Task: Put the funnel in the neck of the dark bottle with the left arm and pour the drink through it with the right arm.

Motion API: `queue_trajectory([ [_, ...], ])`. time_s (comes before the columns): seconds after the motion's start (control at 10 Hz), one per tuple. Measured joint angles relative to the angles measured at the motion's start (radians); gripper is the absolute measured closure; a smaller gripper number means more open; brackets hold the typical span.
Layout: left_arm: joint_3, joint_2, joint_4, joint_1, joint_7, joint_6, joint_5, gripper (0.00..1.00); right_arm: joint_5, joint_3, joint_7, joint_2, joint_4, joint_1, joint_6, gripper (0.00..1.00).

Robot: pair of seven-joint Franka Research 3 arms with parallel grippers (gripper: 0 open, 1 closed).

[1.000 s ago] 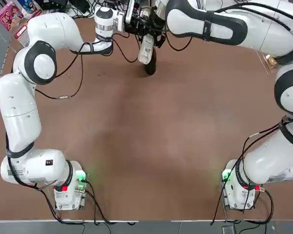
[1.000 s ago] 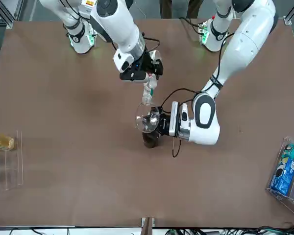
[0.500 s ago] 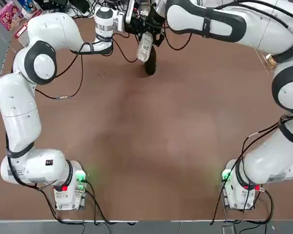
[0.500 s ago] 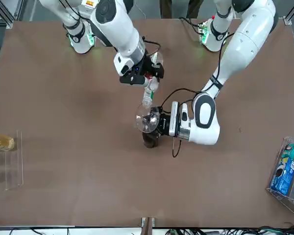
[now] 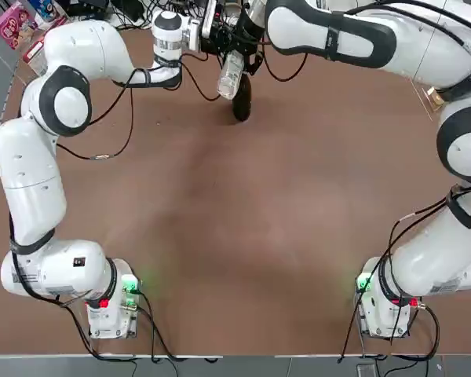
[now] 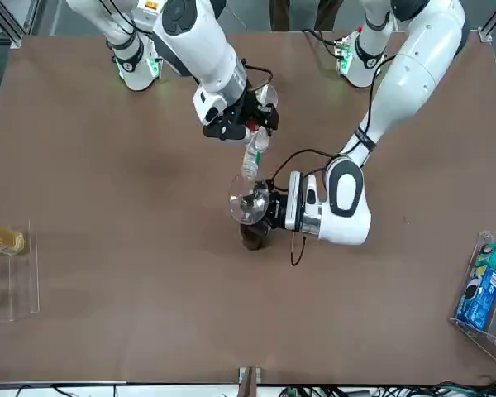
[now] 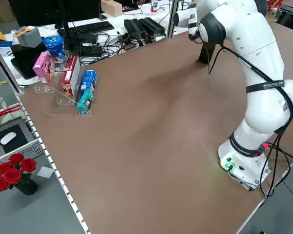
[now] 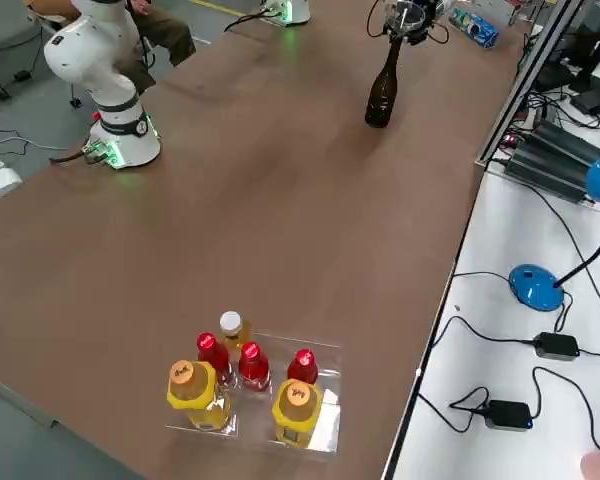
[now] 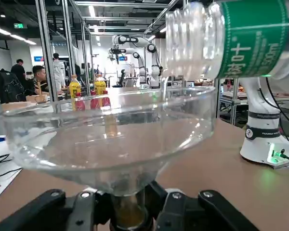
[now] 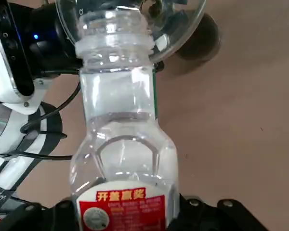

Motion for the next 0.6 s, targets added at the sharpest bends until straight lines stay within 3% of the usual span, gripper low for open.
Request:
queue_trajectory([
  [0.6,0.0,0.0,0.0,0.0,0.0,0.0,0.0,0.78,0.0,0.0,0.004,0.0,0.004,0.0,0.0,0.48],
])
